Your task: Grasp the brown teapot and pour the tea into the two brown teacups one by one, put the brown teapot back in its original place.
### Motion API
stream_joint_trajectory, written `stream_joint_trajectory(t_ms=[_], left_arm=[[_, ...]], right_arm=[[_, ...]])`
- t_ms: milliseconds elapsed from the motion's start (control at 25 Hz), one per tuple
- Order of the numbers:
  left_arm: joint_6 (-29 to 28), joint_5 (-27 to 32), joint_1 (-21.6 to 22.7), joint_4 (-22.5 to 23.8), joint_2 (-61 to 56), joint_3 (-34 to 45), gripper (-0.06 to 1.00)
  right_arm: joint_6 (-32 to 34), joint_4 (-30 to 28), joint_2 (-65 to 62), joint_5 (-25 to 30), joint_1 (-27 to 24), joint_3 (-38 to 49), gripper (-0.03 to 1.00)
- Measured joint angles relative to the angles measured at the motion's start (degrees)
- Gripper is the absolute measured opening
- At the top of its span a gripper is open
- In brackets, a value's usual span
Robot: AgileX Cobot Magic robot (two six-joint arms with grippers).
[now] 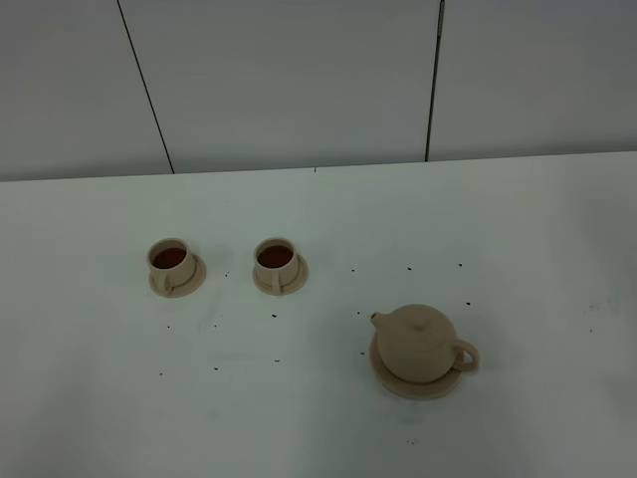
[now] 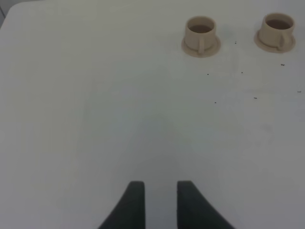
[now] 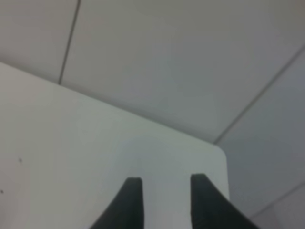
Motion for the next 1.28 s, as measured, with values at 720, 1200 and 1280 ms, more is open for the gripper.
stream_joint_trajectory(t_ms=[720, 1200, 1280], left_arm=[[0.0, 0.0, 0.0, 0.0, 0.0, 0.0, 0.24], [0.0, 0.0, 0.0, 0.0, 0.0, 0.0, 0.24], [0.0, 0.0, 0.0, 0.0, 0.0, 0.0, 0.24]], right_arm=[[-12.95, 16.71, -6.45, 3.05, -8.27, 0.38, 0.24], [-39.31, 52.53, -12.04, 10.87, -26.87, 2.87, 0.24], [-38.76, 53.12, -13.08, 12.03, -26.87, 3.4, 0.24]])
